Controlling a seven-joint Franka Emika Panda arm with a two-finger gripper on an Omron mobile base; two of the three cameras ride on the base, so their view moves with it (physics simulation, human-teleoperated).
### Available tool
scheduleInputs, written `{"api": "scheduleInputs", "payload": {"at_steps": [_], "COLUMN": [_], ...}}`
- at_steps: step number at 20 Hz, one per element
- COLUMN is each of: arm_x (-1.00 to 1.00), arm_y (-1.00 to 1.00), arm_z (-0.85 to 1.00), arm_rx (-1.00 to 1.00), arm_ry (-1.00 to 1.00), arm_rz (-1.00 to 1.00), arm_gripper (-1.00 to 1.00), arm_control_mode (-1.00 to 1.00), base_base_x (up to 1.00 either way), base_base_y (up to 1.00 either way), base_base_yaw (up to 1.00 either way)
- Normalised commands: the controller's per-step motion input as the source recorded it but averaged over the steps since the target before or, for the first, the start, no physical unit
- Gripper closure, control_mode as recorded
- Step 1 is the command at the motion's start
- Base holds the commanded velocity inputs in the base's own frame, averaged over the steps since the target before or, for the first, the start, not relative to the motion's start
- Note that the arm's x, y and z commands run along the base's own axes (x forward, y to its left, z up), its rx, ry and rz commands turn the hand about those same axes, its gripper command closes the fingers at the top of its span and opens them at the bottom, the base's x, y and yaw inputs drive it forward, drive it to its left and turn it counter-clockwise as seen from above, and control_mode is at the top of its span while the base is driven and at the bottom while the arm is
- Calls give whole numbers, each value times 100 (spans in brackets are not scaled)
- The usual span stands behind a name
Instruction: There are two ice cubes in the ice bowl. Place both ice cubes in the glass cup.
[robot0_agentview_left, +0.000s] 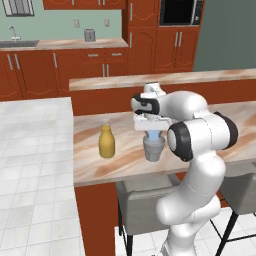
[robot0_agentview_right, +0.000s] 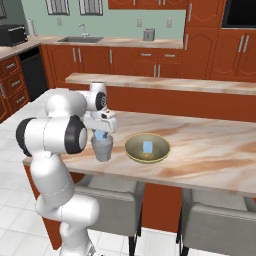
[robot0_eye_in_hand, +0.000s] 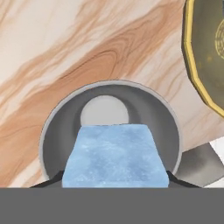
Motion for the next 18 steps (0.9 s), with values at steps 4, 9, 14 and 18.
{"api": "scheduleInputs", "payload": {"at_steps": [4, 9, 14, 18], "arm_x": [4, 11, 16, 11], "arm_y": [-6, -5, 0, 0], "arm_z": [-1, -6, -13, -15], "arm_rx": [0, 0, 0, 0], "arm_ry": [-5, -2, 0, 0], "arm_rz": [0, 0, 0, 0], "arm_gripper": [100, 100, 100, 100], "arm_control_mode": [-100, -100, -100, -100], "base_base_x": [0, 0, 0, 0], "base_base_y": [0, 0, 0, 0], "base_base_yaw": [0, 0, 0, 0]}}
